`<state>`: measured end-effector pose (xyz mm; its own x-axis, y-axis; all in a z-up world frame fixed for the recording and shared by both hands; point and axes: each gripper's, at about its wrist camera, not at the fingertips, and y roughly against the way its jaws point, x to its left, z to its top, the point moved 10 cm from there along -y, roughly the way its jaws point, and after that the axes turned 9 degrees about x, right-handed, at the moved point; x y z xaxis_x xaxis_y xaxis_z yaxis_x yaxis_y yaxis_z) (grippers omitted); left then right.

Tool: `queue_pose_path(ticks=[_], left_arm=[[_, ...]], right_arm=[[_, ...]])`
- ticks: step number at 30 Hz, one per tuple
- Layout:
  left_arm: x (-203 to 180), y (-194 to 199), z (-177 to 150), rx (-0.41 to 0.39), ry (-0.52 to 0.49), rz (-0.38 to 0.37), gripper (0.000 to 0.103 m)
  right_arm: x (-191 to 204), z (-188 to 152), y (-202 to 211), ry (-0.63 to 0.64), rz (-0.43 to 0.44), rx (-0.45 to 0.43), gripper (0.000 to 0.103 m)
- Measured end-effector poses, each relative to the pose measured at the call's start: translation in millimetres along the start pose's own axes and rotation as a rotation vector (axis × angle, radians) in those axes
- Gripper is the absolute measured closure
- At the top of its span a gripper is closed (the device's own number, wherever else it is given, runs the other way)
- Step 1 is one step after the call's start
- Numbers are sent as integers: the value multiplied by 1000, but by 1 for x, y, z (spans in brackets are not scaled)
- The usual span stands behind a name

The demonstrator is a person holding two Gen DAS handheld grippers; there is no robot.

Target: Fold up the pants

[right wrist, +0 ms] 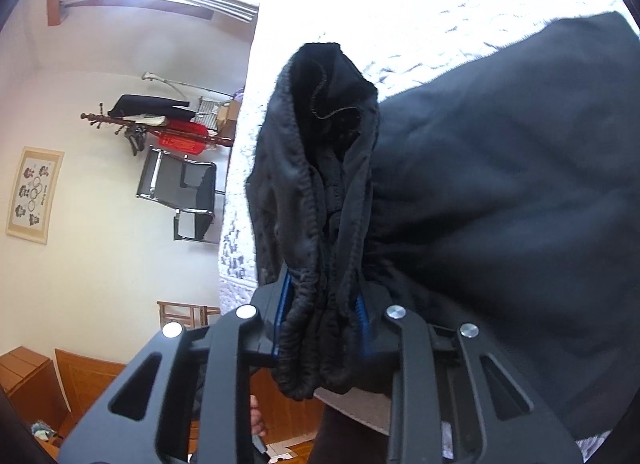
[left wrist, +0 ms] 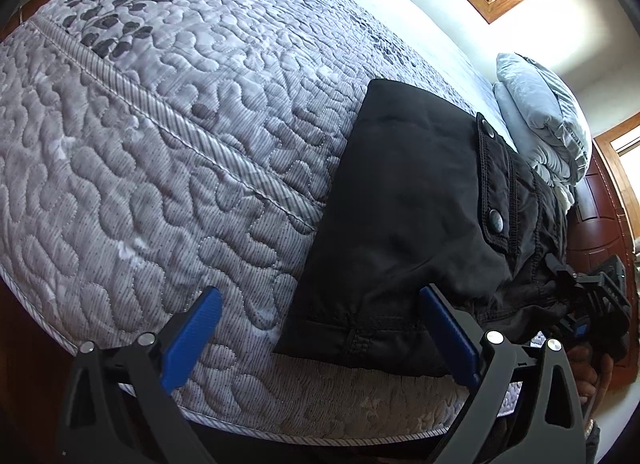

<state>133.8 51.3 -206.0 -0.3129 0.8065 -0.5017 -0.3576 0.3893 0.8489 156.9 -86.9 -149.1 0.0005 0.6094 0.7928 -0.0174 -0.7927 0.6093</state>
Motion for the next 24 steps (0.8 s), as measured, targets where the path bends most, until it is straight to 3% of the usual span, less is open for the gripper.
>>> queue_pose_path(ticks=[14,24], left_arm=[[-15,26,1,-38,-10,-28,4],[-38,25,-4,-25,-48,-38,4]], right_arm=[[68,3,53,112,98,-42,78],[64,3,118,126,106,-112,78]])
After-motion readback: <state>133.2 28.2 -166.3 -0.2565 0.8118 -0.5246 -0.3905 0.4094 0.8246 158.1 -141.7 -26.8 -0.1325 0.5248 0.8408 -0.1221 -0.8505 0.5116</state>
